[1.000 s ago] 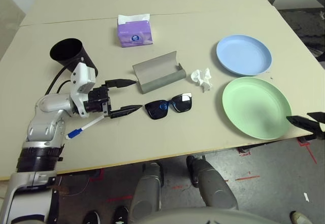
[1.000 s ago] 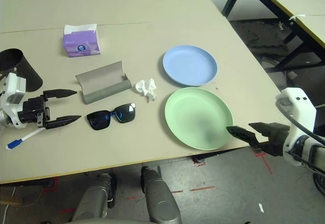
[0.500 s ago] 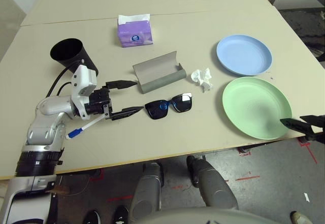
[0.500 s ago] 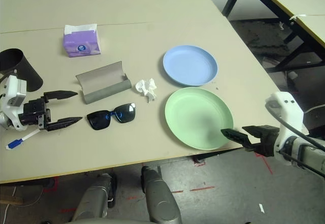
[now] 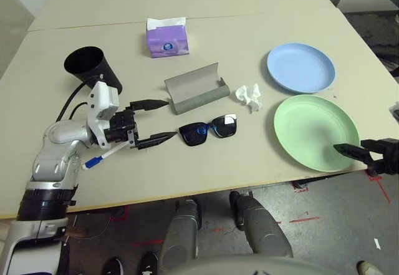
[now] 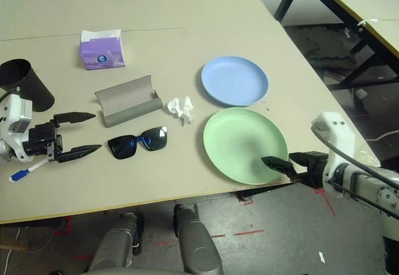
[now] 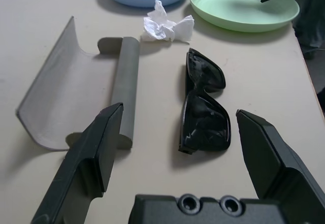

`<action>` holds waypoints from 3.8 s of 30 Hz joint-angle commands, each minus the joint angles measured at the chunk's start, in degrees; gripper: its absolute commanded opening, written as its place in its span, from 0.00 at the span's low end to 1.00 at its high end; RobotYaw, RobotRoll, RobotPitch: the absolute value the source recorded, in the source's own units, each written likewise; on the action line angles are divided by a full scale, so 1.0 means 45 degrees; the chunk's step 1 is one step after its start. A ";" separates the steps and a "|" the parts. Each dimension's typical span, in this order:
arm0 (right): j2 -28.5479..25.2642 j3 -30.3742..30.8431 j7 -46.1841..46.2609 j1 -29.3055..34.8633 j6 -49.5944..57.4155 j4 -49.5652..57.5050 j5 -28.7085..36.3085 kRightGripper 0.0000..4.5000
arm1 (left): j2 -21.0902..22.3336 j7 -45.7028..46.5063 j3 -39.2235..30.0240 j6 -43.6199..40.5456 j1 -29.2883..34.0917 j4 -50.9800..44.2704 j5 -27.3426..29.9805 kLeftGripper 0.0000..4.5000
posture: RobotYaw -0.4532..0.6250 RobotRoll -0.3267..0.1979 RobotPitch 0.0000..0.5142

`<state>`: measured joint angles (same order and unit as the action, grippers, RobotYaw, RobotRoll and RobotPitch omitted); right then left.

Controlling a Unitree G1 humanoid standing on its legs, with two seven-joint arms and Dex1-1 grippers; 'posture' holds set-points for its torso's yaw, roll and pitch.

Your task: Organize and tidy the items on the table.

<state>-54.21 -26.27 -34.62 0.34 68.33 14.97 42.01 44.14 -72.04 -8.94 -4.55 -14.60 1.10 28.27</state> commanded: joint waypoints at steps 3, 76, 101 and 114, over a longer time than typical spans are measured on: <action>0.0167 0.0139 -0.0085 -0.0123 0.0356 -0.0061 0.0074 0.29 | 0.0105 0.0108 -0.0186 0.0036 0.0131 -0.0326 0.0017 1.00 | 0.29 0.62 0.43; 0.1504 0.4451 -0.1130 -1.5748 -0.5801 -1.7181 -0.7139 0.34 | -0.0440 0.0925 0.0022 0.0923 0.1405 -0.0329 -0.0414 1.00 | 0.31 0.62 0.44; -0.0544 0.0648 -0.4139 -0.3107 -0.2091 0.2298 -0.3686 0.99 | -0.0303 0.0496 0.0095 0.0973 0.0773 0.0472 -0.0313 1.00 | 0.25 0.62 0.49; 0.3553 0.4931 -0.0530 -0.3453 -0.7351 0.0722 -0.6515 0.99 | -0.0007 0.0822 -0.0598 0.0624 0.1261 -0.0069 -0.0144 1.00 | 0.31 0.62 0.48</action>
<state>-39.03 -5.92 -38.06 -14.86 37.82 20.25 14.33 43.60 -68.44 -10.71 -1.26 -9.90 1.95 27.30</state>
